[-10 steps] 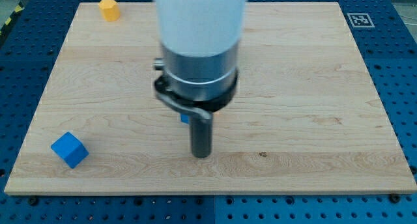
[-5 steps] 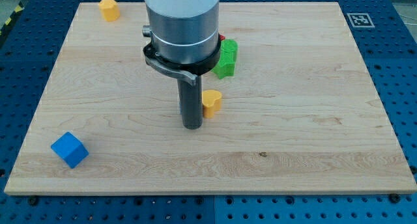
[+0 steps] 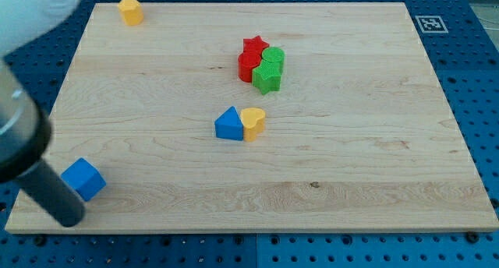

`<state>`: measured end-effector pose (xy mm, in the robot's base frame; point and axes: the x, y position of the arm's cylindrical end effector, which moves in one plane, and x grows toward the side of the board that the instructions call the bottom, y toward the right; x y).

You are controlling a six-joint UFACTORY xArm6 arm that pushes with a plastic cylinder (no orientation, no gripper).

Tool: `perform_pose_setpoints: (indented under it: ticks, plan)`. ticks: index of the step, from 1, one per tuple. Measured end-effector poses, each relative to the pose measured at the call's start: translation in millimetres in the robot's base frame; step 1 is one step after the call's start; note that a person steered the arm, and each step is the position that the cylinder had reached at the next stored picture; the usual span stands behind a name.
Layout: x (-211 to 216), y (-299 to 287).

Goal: Place the blue cube below the blue triangle

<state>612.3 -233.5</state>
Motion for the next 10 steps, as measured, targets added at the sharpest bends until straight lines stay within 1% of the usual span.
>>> perform_pose_setpoints:
  ticks: [1,2,4,8,10]
  plan:
    - [-11,-29]
    - [-38,-21]
    - [-44,22]
    - [-44,150]
    - [-44,182]
